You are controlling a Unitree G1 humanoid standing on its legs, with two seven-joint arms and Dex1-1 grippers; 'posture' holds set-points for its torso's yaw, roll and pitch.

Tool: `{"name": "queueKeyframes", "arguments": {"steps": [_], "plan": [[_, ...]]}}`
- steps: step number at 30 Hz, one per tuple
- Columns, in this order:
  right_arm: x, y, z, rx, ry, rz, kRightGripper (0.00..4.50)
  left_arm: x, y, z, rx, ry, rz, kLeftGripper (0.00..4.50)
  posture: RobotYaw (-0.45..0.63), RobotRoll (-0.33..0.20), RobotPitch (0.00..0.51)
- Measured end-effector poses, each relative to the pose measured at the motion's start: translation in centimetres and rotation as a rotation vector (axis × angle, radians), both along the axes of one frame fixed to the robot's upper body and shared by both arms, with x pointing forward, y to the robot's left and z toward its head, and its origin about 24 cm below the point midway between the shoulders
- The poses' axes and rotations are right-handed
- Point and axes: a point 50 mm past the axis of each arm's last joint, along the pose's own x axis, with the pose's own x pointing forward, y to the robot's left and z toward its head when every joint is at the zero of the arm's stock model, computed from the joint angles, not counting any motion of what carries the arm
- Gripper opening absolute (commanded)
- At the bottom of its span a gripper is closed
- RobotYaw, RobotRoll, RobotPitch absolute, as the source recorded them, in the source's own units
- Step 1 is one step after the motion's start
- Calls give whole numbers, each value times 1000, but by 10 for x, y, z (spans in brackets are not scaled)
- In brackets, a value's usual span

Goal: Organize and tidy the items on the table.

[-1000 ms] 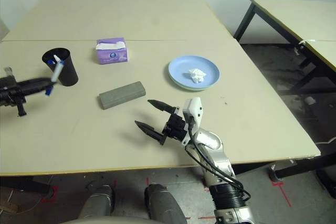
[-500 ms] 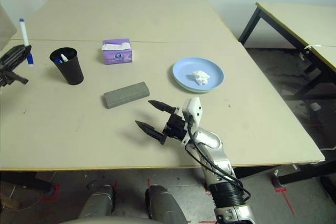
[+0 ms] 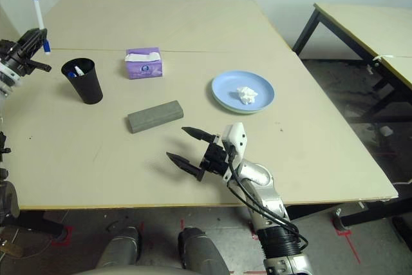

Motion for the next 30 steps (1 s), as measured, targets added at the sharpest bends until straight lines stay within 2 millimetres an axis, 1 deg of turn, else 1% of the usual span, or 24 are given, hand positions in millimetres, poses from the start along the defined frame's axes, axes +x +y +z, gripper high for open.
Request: {"name": "queueKeyframes", "arguments": {"steps": [7,12,18,21,24,30], "plan": [[-1,0,0,-3,-3,-1,4500,11,-9,-17,-18,28,3,11,-82,0,113],[-1,0,0,-3,-4,0,4500,16,-14,-21,-27,34,-3,11,-88,0,111],[-1,1,2,-2,-9,-1,4500,19,-17,-24,-38,37,-8,11,-98,0,112],[-1,1,3,-2,-15,-1,4500,21,-24,-29,-42,48,-34,11,-101,0,112],[-1,1,3,-1,-17,0,4500,22,-32,-36,-35,74,-71,11,-102,0,111],[-3,1,4,-1,-18,0,4500,19,-34,-51,-33,120,-83,11,-101,0,109]]}}
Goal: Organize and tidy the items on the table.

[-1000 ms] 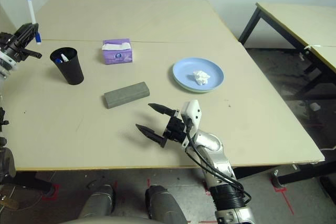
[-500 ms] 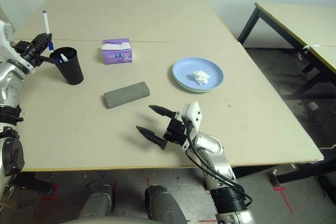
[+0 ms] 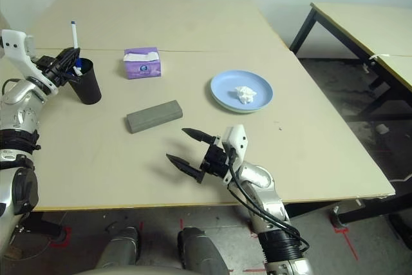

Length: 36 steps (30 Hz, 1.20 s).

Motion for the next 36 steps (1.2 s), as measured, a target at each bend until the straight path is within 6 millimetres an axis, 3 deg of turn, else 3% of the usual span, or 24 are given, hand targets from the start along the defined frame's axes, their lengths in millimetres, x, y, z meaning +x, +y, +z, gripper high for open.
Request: {"name": "queueKeyframes", "arguments": {"steps": [26,27,36], "plan": [[-7,4,-1,1,17,13,4500,-5,10,0,20,-6,44,11,-95,0,109],[-7,4,-1,1,19,13,4500,-5,10,0,21,-5,46,707,-94,0,109],[-7,5,-1,1,19,8,4500,-4,10,0,36,-7,64,3468,-90,0,108]]}}
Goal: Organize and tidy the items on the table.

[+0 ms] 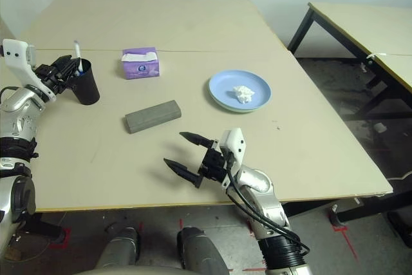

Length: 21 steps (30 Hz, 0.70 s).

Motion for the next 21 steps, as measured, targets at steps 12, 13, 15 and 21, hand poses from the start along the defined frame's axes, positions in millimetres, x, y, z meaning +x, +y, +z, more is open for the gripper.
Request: {"name": "queueKeyframes", "arguments": {"steps": [12,13,15,21], "plan": [[8,0,10,19,-39,-26,4500,-9,5,5,-29,-36,-37,4479,-88,0,110],[11,-1,13,28,-48,-41,4500,-12,9,7,-43,-48,-36,4479,-85,0,110],[16,-4,20,61,-69,-88,4500,-22,18,14,-54,-79,-28,4479,-81,0,113],[30,-34,42,102,-145,-295,4500,-65,48,27,-70,-152,43,4479,-61,0,115]]}}
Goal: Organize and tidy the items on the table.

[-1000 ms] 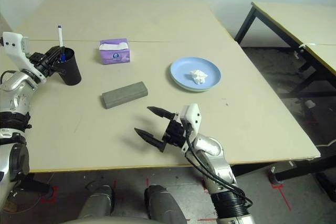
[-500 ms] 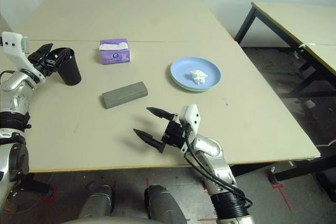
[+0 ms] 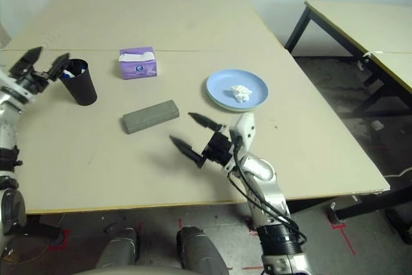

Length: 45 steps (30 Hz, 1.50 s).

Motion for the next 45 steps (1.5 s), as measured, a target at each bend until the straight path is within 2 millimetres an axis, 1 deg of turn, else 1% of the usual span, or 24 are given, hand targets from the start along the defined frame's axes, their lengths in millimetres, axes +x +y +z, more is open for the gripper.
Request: {"name": "queueKeyframes", "arguments": {"steps": [3,5,10,13,15,17,20,23,28,32,38,45], "plan": [[3,-26,4,-5,-14,-131,4500,-25,16,-1,-10,-8,70,4479,-52,0,114],[3,-49,7,-27,-24,-229,4500,-43,25,-5,-15,-3,122,4479,-50,0,114],[-1,-92,9,-40,-25,-430,4500,-70,37,-21,-16,58,200,4479,-45,0,114],[-9,-122,5,-24,-6,-578,4500,-79,41,-41,-59,143,253,4479,-47,0,112],[-14,-134,2,-5,2,-655,4500,-82,42,-55,-93,192,279,4479,-50,0,111],[-16,-142,-4,0,12,-711,4500,-83,42,-65,-86,243,286,4479,-51,0,109],[-19,-148,-15,-22,22,-765,4500,-82,38,-78,-37,315,270,4479,-55,0,107],[-20,-153,-26,-32,38,-801,4500,-81,36,-88,-4,353,254,4479,-55,0,105],[-23,-157,-36,-58,57,-825,4500,-84,44,-95,58,387,252,4479,-49,0,106],[-24,-159,-43,-58,75,-834,4500,-88,51,-106,60,414,265,4479,-39,0,105],[-24,-160,-41,-66,62,-835,4500,-89,52,-113,73,423,247,4479,-29,0,113],[-20,-150,-39,-83,36,-786,4500,-87,55,-112,107,422,232,4479,-18,0,136]]}}
